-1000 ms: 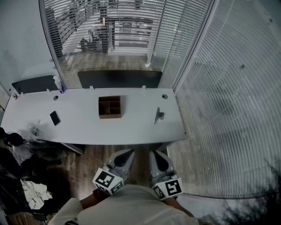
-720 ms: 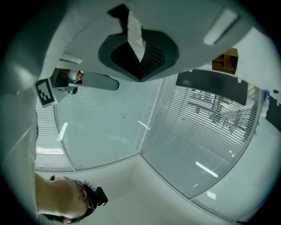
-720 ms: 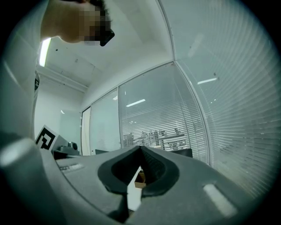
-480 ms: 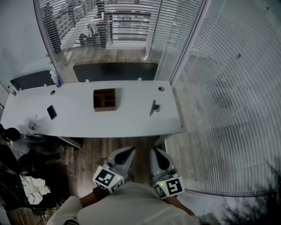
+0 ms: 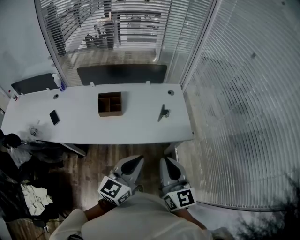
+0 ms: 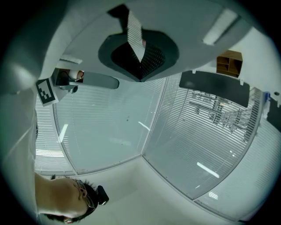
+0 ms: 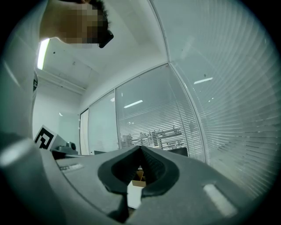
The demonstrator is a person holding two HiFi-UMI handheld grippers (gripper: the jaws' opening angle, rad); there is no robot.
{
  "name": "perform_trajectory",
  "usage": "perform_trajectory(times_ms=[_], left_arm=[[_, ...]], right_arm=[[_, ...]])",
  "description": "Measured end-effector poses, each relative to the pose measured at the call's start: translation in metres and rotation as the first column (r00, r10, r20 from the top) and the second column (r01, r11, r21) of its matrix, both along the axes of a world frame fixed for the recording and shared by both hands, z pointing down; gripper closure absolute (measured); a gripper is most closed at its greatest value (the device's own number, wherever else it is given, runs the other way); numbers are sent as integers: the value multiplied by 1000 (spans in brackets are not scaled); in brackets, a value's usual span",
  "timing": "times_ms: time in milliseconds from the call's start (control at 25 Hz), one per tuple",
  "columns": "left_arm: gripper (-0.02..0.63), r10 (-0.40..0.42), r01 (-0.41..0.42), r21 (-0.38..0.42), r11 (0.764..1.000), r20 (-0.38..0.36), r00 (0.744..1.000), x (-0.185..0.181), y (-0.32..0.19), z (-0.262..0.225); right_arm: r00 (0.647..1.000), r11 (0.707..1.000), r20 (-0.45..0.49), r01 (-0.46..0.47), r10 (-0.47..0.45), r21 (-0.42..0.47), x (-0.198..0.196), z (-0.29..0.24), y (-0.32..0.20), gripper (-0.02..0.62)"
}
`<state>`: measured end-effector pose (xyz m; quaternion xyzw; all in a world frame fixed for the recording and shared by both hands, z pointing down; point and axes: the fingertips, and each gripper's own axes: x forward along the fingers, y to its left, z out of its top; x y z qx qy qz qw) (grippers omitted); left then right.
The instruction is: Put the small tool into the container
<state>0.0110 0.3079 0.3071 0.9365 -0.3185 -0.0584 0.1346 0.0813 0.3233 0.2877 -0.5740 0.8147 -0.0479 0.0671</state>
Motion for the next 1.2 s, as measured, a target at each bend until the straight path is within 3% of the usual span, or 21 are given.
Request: perform_trajectory(times_ms=[520,1200], left_arm=[[603,-38,38,10,999,-10,999,-13,-62,8],[603,-57,57,6,998,-45,997,-58,-208,0]], right_arm=[[1000,1000,-13,20,-20,1,-8,7,-59,595],[998,999,-49,51,-51,3,-56,-5,-208,595]])
